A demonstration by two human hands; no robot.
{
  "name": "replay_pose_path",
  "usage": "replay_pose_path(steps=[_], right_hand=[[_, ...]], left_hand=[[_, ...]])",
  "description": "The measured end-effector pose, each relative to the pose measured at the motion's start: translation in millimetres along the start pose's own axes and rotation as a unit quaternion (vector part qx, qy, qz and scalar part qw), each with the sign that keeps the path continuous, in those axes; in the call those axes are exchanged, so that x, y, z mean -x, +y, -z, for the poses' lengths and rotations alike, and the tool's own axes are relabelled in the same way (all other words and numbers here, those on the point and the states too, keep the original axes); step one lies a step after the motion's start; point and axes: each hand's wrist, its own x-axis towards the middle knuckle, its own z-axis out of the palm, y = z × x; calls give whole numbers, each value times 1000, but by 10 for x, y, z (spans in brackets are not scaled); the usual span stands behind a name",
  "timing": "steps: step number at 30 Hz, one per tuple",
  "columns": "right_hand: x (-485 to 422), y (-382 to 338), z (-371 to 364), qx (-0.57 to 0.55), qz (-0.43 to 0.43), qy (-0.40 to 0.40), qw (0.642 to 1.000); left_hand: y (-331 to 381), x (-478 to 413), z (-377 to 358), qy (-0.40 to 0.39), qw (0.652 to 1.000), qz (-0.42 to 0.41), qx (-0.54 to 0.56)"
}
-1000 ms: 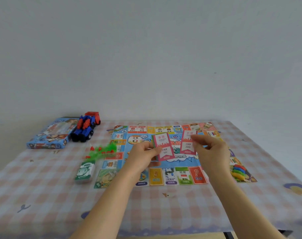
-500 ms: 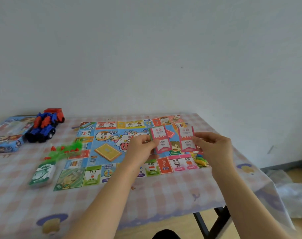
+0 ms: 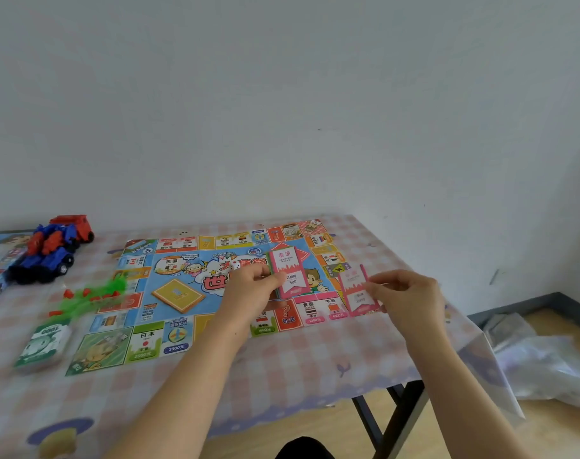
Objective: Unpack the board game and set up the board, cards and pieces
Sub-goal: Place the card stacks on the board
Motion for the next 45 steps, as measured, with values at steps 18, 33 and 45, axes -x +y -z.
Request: replay_pose_path(steps=[18,33,45], right_hand=[[57,73,-273,137,24,-71,988],[20,81,-269,235,68,-94,965],[-2,95,-254,231,80,-98,965]], left_hand=[[-53,-23,68,2,1000,0,-4],[-59,-20,73,-8,1000,7,-8],[-58,-13,82,-3,1000,9,-16]])
